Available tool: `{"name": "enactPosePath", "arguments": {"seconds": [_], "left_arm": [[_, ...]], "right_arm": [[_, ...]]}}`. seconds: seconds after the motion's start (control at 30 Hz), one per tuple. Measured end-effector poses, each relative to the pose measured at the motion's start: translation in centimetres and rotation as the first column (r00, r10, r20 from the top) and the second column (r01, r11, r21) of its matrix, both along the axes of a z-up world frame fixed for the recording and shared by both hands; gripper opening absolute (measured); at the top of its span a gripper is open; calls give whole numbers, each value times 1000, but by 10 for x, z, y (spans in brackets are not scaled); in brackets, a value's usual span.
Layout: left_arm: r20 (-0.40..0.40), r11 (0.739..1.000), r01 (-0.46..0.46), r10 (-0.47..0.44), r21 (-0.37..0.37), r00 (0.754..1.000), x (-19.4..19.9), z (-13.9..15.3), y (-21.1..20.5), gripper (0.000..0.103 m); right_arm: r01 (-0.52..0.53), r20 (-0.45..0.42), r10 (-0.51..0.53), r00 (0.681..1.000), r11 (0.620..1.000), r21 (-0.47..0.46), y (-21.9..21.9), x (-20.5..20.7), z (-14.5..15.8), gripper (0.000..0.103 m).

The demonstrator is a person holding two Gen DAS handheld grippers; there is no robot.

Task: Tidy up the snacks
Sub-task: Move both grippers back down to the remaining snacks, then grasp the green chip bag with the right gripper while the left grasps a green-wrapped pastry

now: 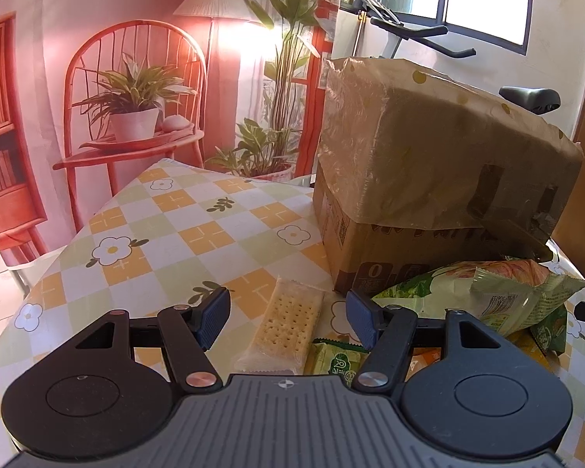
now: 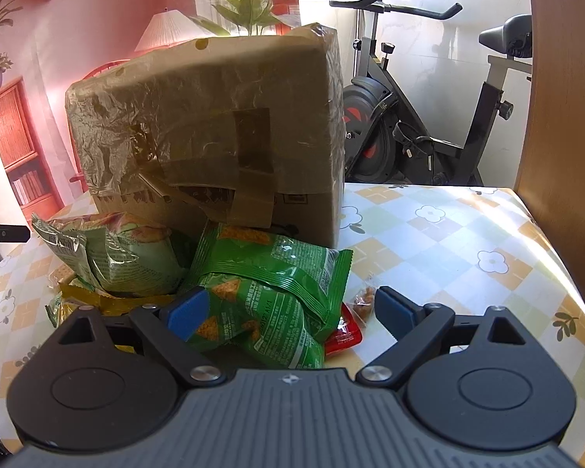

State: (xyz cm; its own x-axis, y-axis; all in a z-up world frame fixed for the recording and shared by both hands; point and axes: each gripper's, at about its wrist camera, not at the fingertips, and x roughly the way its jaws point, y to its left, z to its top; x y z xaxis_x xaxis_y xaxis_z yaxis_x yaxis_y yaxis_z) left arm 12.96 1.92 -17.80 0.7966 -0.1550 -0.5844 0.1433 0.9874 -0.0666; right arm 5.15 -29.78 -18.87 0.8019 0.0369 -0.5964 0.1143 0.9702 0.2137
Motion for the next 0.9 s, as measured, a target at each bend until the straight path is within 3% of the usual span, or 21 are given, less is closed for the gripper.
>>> {"name": "enactPosePath", "arguments": {"seconds": [0.27, 0.43, 0.5, 0.67, 0.77, 0.9], "left_arm": [[-18, 1000, 8, -8, 2, 1000, 1, -5, 0, 68], [-97, 999, 47, -47, 0, 994, 4, -22, 0, 68], [-125, 998, 67, -65, 10, 990, 4, -33, -3, 68], [-169, 992, 122, -124, -21, 978, 8, -49, -11, 68], [-180, 986, 169, -165, 5, 970, 11, -57, -23, 65], [-206, 987, 158, -146, 40, 968, 20, -69, -32, 56]], "right_arm": [[-13, -78, 24, 997, 990, 139, -1, 46, -13, 100], [35, -167, 0, 986, 978, 208, -6, 74, -32, 103], [33, -143, -3, 990, 977, 211, -5, 74, -34, 103], [-15, -96, 35, 995, 978, 210, -2, 61, -28, 86], [-32, -77, 48, 996, 979, 200, 1, 50, -24, 81], [-29, -68, 44, 997, 977, 212, 2, 43, -22, 80]]}}
